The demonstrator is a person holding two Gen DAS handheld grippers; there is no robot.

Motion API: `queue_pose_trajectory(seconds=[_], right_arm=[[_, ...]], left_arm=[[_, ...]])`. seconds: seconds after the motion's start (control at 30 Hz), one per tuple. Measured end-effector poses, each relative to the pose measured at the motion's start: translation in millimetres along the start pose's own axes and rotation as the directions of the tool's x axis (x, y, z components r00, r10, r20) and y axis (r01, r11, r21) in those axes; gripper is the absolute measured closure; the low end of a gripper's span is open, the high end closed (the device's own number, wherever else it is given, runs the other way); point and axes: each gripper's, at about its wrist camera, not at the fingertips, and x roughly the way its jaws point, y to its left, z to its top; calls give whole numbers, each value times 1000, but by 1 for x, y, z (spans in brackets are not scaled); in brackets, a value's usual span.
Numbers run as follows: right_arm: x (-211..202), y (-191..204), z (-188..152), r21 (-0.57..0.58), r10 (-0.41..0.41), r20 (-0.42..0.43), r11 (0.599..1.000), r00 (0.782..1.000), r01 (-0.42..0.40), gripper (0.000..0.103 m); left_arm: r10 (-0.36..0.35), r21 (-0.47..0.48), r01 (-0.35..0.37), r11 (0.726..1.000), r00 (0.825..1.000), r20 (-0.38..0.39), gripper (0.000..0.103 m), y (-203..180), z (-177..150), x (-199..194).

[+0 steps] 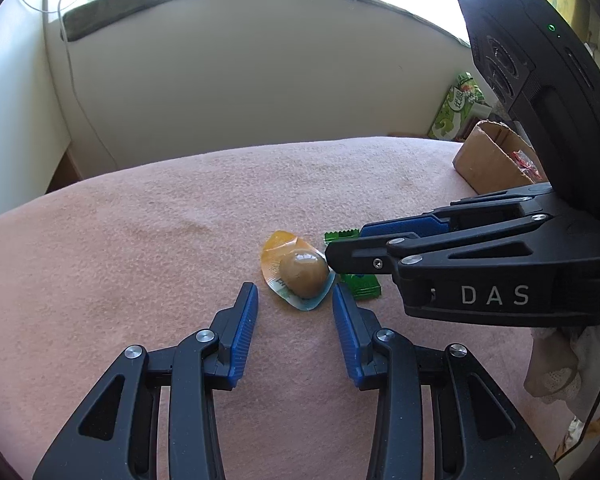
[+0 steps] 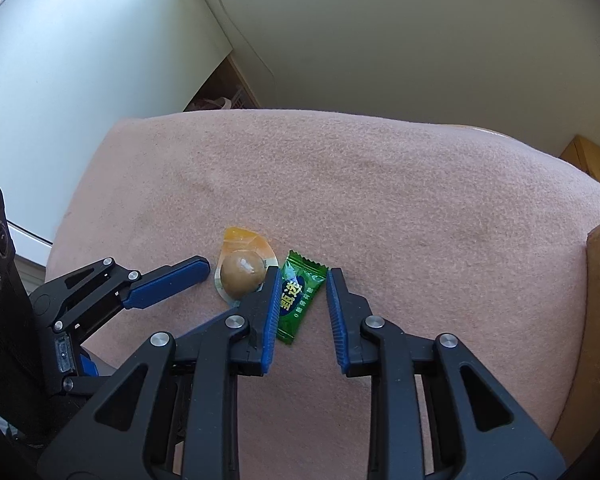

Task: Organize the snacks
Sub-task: 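Grasp the green candy with the right gripper while the left grasps the yellow-wrapped snack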

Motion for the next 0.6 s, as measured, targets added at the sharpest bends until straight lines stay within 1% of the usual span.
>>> queue_pose_trajectory(seconds=[0.03, 0.1, 0.2, 0.27, 0.37, 0.5, 0.6], right_arm=[[0, 2, 0, -2, 3, -1, 1000, 1000, -3, 67], [3, 11, 1, -22, -11, -4, 1000, 1000, 11, 61], [6, 21, -2, -83, -60, -2, 995, 998, 60, 61], [6, 24, -5, -120, -91, -7, 989, 996, 90, 61], [7, 24, -8, -161, -134, -16, 978, 991, 130, 69], [-2, 12, -9, -142, -120, -20, 983, 993, 116, 78], [-4, 9, -11, -138, -108, -16, 985, 994, 104, 79]], left_arm=[[3, -2, -3, 1000, 1000, 1, 66, 1, 0, -1], [11, -7, -11, 1000, 1000, 8, 66, 5, -1, -4], [12, -17, -11, 1000, 1000, 11, 66, 9, -2, -6], [11, -2, -11, 1000, 1000, 5, 65, 8, -4, -4], [16, 12, -16, 1000, 1000, -1, 65, 2, -3, 1], [17, 12, -17, 1000, 1000, -2, 65, 1, 0, 3], [30, 22, -30, 999, 1000, 0, 65, -3, 3, 6]])
